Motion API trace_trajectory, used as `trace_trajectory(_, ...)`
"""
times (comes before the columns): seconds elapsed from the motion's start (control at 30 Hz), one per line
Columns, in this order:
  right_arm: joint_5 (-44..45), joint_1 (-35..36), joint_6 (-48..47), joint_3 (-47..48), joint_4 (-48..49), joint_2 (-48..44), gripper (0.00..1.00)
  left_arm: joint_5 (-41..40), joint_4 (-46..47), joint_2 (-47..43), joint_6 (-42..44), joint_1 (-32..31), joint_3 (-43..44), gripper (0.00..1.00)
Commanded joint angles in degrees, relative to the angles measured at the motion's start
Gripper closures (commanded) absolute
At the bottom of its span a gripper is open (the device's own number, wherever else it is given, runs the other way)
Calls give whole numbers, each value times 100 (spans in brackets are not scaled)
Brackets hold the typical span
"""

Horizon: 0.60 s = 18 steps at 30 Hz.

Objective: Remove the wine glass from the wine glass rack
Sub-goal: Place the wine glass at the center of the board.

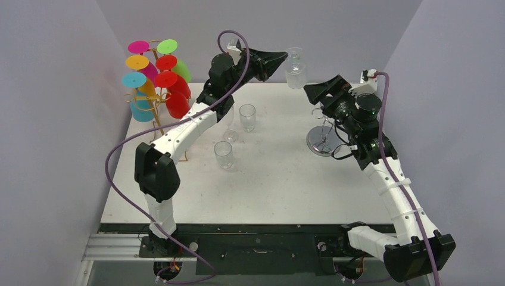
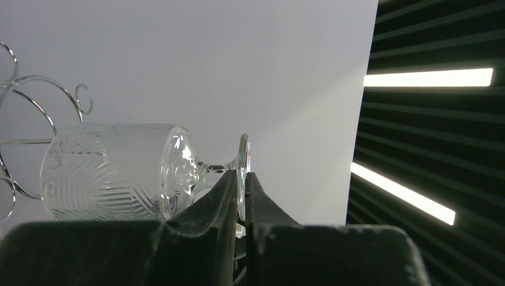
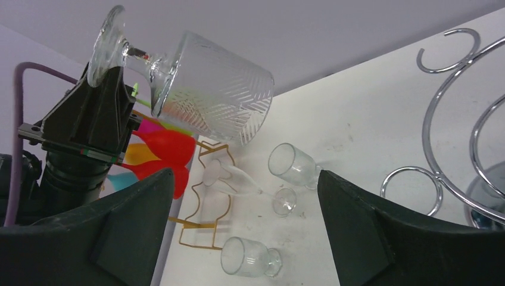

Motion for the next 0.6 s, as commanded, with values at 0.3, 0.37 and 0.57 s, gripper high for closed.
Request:
trace_trajectory(0.3,-585,178,1251,-981,3323,-140,13,290,1737,-1525,-1208,320,-1232,100)
trace_trajectory(0.37,-581,305,1304,-1033,3631,-87,13,293,1803,-1612,-1279,334,-1300,100)
trace_trajectory(0.57,-553,646,1576,-1224,4469,71,12,319,1990,-1794,-1444,340,-1447,100)
